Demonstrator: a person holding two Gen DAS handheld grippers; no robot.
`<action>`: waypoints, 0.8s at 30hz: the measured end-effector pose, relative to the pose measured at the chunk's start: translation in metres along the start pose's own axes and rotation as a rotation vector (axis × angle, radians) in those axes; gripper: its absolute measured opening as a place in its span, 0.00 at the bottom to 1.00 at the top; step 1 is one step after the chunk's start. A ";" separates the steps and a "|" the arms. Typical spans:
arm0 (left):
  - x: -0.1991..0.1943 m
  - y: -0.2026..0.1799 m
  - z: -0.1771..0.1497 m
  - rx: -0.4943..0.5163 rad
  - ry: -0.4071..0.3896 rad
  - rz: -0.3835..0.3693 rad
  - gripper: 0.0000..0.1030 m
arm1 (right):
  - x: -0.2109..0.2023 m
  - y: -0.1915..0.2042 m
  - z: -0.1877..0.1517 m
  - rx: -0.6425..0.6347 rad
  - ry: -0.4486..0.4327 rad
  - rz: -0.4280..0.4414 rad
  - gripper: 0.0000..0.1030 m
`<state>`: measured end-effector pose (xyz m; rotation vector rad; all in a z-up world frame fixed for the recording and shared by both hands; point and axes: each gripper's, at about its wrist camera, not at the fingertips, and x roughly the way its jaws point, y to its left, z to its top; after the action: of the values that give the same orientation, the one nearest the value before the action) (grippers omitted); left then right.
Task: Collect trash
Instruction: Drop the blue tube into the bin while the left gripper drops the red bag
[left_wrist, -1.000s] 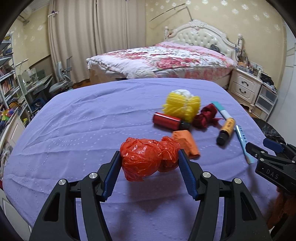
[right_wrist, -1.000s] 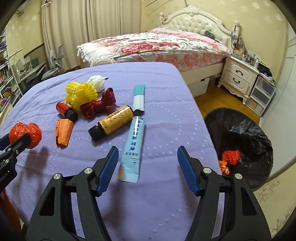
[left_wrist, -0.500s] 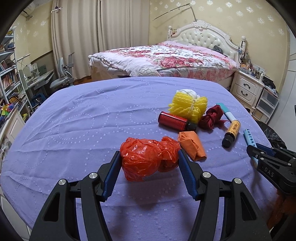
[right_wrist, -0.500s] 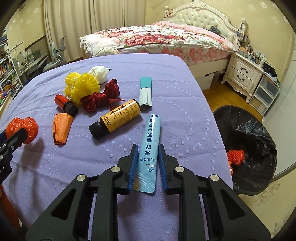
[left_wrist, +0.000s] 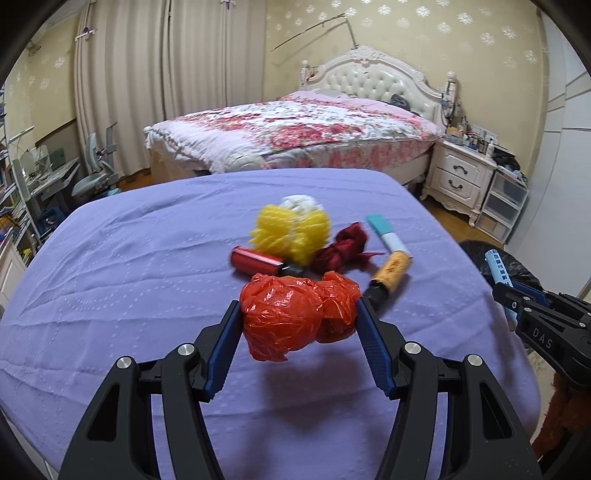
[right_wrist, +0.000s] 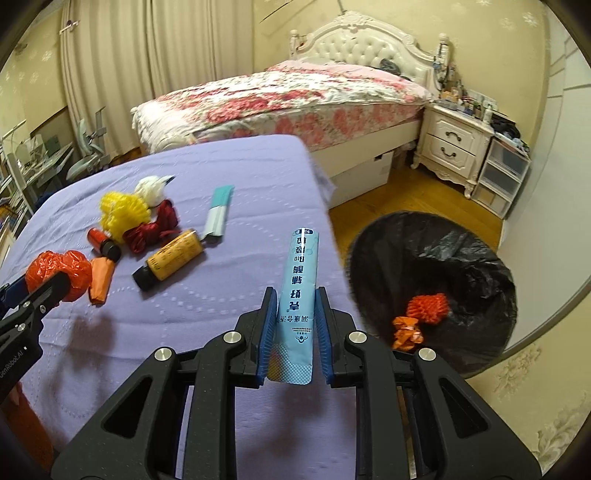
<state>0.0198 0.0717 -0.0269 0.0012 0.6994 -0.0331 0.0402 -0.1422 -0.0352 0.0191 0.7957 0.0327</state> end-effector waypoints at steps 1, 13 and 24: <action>0.001 -0.007 0.002 0.004 -0.001 -0.012 0.59 | -0.002 -0.005 0.001 0.007 -0.006 -0.007 0.20; 0.022 -0.098 0.026 0.093 -0.022 -0.119 0.59 | -0.011 -0.083 0.007 0.117 -0.056 -0.116 0.20; 0.053 -0.173 0.050 0.180 -0.029 -0.165 0.59 | 0.007 -0.135 0.013 0.205 -0.048 -0.176 0.20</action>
<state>0.0878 -0.1037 -0.0209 0.1158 0.6639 -0.2535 0.0571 -0.2770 -0.0347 0.1437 0.7482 -0.2155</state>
